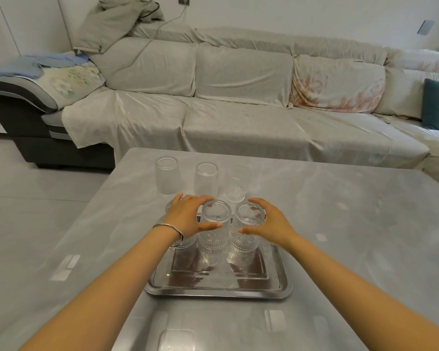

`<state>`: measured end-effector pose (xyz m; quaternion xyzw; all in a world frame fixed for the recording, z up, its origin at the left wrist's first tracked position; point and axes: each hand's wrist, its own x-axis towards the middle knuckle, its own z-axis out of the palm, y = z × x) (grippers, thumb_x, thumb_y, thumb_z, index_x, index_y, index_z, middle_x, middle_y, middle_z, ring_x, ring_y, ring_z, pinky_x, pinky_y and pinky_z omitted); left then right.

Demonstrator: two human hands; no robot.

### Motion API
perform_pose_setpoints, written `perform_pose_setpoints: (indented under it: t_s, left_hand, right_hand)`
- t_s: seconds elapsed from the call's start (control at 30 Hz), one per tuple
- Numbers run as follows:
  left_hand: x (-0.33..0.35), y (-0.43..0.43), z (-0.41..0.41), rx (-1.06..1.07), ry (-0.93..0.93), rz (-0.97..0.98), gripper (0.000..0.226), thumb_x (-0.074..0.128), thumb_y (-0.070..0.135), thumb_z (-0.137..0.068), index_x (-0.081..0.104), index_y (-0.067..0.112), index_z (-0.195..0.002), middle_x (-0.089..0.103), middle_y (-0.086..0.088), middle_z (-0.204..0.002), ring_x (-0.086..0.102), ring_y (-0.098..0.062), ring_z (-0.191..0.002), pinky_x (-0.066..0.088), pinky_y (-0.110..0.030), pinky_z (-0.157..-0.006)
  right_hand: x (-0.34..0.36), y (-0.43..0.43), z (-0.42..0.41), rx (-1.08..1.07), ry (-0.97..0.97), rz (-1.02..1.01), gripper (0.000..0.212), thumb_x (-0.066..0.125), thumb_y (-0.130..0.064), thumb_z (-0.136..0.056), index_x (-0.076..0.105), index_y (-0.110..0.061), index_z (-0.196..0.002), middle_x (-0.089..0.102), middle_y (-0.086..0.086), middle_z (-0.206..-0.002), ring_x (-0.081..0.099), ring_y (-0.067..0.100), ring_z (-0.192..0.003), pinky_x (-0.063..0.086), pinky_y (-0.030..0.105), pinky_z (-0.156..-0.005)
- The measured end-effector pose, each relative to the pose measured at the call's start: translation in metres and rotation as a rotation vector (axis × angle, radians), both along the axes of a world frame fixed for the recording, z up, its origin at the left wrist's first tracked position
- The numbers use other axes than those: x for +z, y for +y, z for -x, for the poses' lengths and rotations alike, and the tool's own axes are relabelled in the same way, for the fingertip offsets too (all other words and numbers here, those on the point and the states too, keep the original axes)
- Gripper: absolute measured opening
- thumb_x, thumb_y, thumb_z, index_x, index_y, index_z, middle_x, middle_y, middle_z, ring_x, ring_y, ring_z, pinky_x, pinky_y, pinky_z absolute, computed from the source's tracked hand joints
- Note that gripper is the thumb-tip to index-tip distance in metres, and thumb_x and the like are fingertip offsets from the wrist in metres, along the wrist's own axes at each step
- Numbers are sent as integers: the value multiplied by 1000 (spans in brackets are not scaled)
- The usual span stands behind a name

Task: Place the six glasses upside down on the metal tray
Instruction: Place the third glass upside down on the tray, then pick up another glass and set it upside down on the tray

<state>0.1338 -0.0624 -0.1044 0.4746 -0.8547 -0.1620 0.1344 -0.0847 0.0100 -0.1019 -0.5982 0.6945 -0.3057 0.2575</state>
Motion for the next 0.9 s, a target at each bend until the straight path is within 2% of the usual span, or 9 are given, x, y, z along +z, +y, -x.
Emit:
perform_pose_setpoints:
  t_s: [0.2, 0.3, 0.37, 0.43, 0.5, 0.63, 0.77, 0.9]
  left_hand:
    - [2, 1, 0, 0, -3, -10, 80, 55, 71, -67, 37, 35, -136, 47, 4, -142, 39, -20, -132, 14, -45, -117]
    - [4, -3, 0, -25, -17, -37, 81, 55, 71, -68, 35, 33, -136, 47, 5, -142, 39, -20, -133, 12, -45, -117]
    - [7, -7, 0, -44, 27, -87, 81, 56, 70, -68, 37, 31, -136, 52, 6, -137, 46, -20, -127, 21, -45, -114]
    - [13, -12, -1, -33, 175, -183, 77, 56, 67, -69, 40, 29, -134, 55, 7, -131, 57, -19, -111, 39, -41, -103]
    - [18, -19, -2, -16, 323, -241, 71, 54, 63, -71, 43, 26, -132, 55, 6, -129, 59, -16, -106, 44, -34, -98]
    - [21, -45, -4, 34, 378, -131, 58, 56, 47, -82, 43, 22, -133, 49, 0, -137, 45, -18, -125, 34, -27, -99]
    - [25, -75, 2, 36, 278, -49, 64, 52, 49, -84, 36, 21, -139, 37, -1, -148, 34, -19, -136, 29, -35, -111]
    - [27, -102, 16, 22, 202, -55, 67, 48, 51, -85, 30, 21, -143, 30, -1, -153, 27, -18, -140, 24, -35, -114]
  right_hand:
    - [-2, 0, 0, 26, 27, -8, 88, 85, -32, -65, 38, -22, -139, 45, 1, -145, 46, 20, -129, 37, 29, -102]
    - [-1, -1, 1, 65, 40, -29, 91, 82, -38, -67, 32, -23, -143, 39, 1, -149, 43, 20, -131, 35, 26, -100]
    - [3, -3, 4, 78, 19, -47, 92, 77, -48, -69, 29, -25, -144, 36, 1, -150, 41, 20, -132, 35, 27, -99]
    - [10, -8, 7, 54, -14, -11, 87, 69, -55, -72, 30, -26, -144, 35, 1, -150, 43, 20, -130, 38, 30, -97]
    - [17, -18, 13, 11, -46, 69, 80, 65, -56, -75, 33, -26, -142, 36, 0, -149, 45, 18, -125, 41, 28, -94]
    - [23, -49, 24, -59, -133, 131, 81, 71, -49, -74, 31, -25, -141, 34, -1, -150, 44, 18, -126, 43, 28, -92]
    - [17, -87, 30, -65, -133, 101, 89, 75, -48, -71, 28, -26, -143, 29, 1, -153, 39, 21, -132, 40, 32, -96]
    - [9, -122, 29, -62, -148, 61, 93, 77, -46, -69, 27, -25, -144, 27, 3, -154, 37, 24, -134, 39, 33, -97]
